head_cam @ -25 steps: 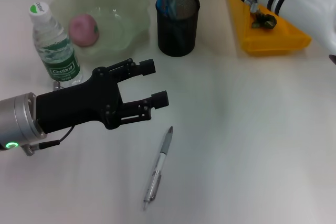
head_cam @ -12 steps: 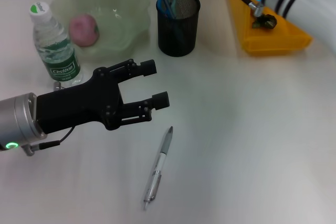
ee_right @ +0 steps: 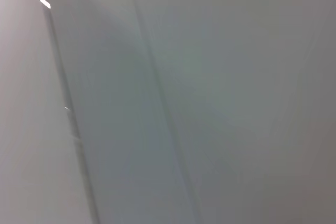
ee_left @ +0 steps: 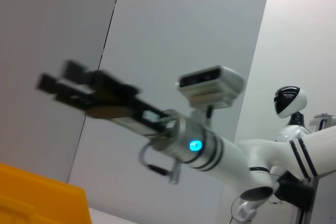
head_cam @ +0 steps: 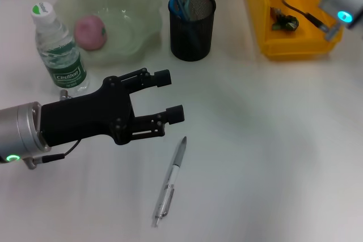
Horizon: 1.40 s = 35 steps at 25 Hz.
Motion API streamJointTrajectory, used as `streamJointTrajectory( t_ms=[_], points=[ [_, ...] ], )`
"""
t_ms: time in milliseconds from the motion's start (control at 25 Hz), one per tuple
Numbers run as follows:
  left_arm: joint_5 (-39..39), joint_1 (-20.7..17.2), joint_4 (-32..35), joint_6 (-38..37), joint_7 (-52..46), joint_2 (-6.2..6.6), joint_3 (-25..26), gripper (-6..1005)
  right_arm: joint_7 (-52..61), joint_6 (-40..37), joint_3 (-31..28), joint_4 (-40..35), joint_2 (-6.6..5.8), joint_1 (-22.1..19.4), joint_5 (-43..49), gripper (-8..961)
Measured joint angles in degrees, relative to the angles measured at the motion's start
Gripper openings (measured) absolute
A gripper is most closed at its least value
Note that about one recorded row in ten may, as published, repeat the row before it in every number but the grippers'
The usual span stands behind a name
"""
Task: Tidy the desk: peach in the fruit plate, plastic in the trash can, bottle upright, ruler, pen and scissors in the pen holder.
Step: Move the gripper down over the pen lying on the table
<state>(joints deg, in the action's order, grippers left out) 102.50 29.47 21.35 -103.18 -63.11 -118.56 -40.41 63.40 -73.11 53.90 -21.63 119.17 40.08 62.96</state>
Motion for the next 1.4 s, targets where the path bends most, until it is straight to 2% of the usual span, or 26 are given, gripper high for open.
streamJointTrajectory(
  t_ms=[120, 160, 280, 440, 600, 720, 1000, 1120, 1160, 1200, 1280, 1320, 1360, 1400],
  points=[
    [0.1, 0.1, 0.1, 0.3, 0.0, 0.14, -0.4, 811, 6.8, -6.6, 1.2, -7.1, -0.37, -5.0, 3.3, 807],
    [0.1, 0.1, 0.1, 0.3, 0.0, 0.2, -0.5, 811, 12.5, -10.1, 1.3, -12.1, -0.84, -6.9, 8.3, 807],
    [0.1, 0.1, 0.6, 0.3, 0.0, 0.32, -0.6, 811, 18.5, -14.0, 0.9, -17.0, -1.59, -7.6, 15.2, 806],
    [0.2, -0.3, 1.4, 0.1, -0.2, 0.37, -1.4, 811, 27.9, -22.7, 0.6, -23.5, -3.49, -5.1, 32.3, 805],
    [0.2, -0.4, 2.6, 0.1, -1.3, 0.4, -2.6, 811, 32.9, -24.8, 0.9, -24.9, -4.49, 0.1, 47.0, 804],
    [0.3, -0.4, 3.2, 0.2, -1.9, 0.46, -2.9, 811, 32.9, -24.9, 0.7, -24.7, -4.24, 1.5, 51.9, 804],
    [0.3, 0.5, 4.6, -0.1, -2.3, 0.38, -3.3, 811, 26.7, -29.3, -0.9, -27.2, -3.75, -2.0, 54.4, 804],
    [0.3, 1.8, 6.2, -0.2, -2.3, 0.38, -5.0, 811, 24.1, -31.9, -5.3, -27.3, -3.74, -4.3, 56.1, 804],
    [0.3, 1.8, 6.2, -0.2, -2.3, 0.38, -5.0, 811, 22.2, -34.3, -9.2, -27.3, -3.72, -6.0, 57.4, 804],
    [0.3, 3.1, 8.0, -0.2, -2.5, 0.32, -6.4, 811, 22.2, -34.3, -9.2, -27.3, -3.72, -6.0, 57.4, 804],
    [0.3, 6.2, 10.7, -0.1, -2.9, 0.36, -8.0, 810, 18.6, -38.0, -14.7, -26.9, -3.62, -9.0, 58.5, 804],
    [0.3, 6.2, 10.7, -0.1, -2.9, 0.36, -8.0, 809, 18.6, -38.0, -14.7, -26.9, -3.62, -9.0, 58.5, 804],
    [0.3, 8.5, 12.1, 0.0, -3.3, 0.49, -9.5, 808, 16.0, -39.8, -18.3, -26.6, -3.31, -11.3, 59.2, 804],
    [0.3, 9.3, 12.8, 0.1, -3.5, 0.55, -10.3, 807, 16.0, -39.8, -18.3, -26.6, -3.31, -11.3, 59.2, 804]
  ],
)
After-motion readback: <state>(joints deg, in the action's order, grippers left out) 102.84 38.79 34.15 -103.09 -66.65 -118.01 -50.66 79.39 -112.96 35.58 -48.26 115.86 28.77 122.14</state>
